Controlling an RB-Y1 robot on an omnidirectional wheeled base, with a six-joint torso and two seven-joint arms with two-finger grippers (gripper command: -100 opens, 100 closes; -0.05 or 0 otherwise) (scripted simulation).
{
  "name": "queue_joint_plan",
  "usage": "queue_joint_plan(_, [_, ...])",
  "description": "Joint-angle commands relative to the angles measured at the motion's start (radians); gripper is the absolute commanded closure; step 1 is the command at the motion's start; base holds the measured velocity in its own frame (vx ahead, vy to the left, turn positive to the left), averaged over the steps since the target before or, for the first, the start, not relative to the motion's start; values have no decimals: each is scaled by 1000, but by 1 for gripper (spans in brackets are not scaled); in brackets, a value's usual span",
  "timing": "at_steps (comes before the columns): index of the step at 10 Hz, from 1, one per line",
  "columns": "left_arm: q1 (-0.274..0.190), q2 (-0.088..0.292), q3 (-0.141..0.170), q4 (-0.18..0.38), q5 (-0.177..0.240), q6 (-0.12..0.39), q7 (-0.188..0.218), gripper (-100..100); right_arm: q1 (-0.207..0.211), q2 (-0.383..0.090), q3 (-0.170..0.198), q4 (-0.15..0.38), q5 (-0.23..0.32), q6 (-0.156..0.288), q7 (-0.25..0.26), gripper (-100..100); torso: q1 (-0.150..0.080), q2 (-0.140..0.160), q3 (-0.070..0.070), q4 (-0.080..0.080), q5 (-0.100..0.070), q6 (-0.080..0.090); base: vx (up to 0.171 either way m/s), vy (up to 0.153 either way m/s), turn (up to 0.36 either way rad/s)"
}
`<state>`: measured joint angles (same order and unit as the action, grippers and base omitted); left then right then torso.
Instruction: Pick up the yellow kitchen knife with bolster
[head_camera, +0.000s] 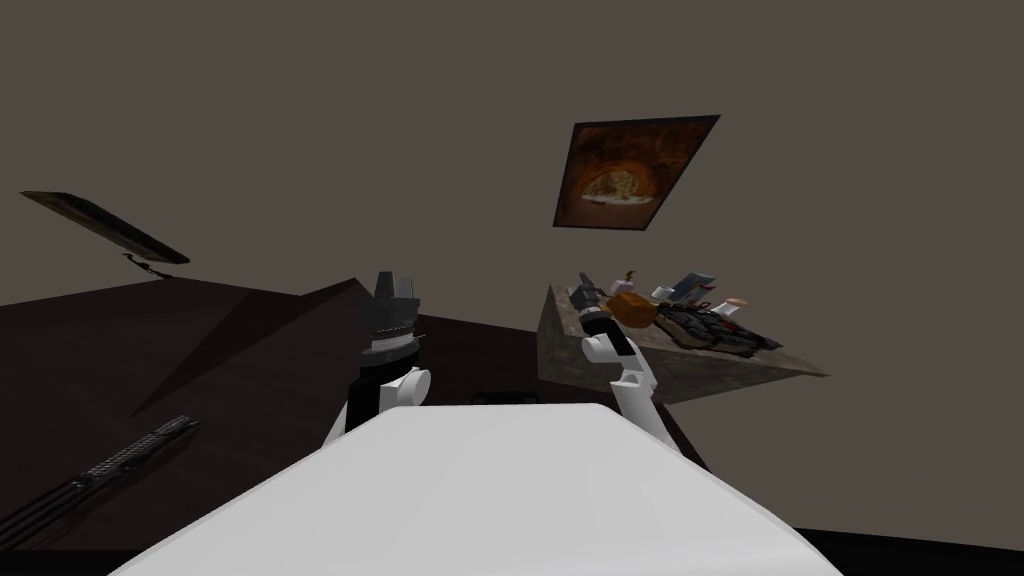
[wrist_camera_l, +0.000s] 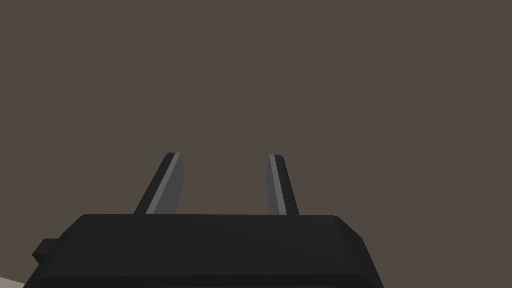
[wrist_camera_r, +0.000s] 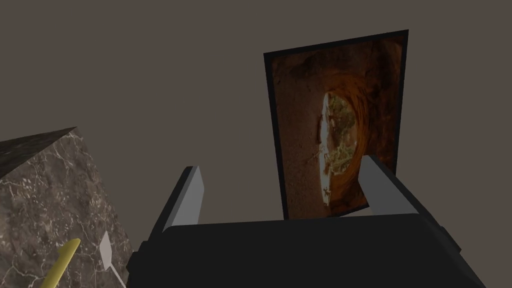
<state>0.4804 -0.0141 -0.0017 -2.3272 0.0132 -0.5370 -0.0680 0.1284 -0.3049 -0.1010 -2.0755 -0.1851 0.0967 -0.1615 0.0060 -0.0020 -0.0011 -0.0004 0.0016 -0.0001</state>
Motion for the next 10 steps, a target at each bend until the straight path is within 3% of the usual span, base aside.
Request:
queue_joint_plan(1, [0,0,0,0,0,0,0,0,-3,-6,-2,8,-4,38,-6,-100,0,0,0,0,0,0,8,38,4])
queue_joint_plan(2, [0,0,0,0,0,0,0,0,-39,-28,-11,48,-18,73,-37,-100,-3,0,0,0,-1,0,20,56,-116])
queue_joint_plan(4, [0,0,0,0,0,0,0,0,-39,-28,-11,48,-18,113,-37,-100,-2,-1,0,0,-1,0,20,48,-12])
queue_joint_plan(5, [0,0,0,0,0,0,0,0,-75,-51,-21,90,-32,152,-68,-100,-4,0,0,0,-1,0,15,61,-84])
queue_joint_plan(7, [0,0,0,0,0,0,0,0,-75,-51,-21,90,-32,191,-68,-100,-2,-1,0,0,0,0,25,56,-33])
queue_joint_plan(8, [0,0,0,0,0,0,0,0,-110,-75,-33,135,-46,227,-99,-100,-3,-1,0,0,-1,0,38,55,-72])
queue_joint_plan(10, [0,0,0,0,0,0,0,0,-110,-75,-33,135,-46,270,-99,-100,-2,-2,-1,0,0,0,29,55,-39])
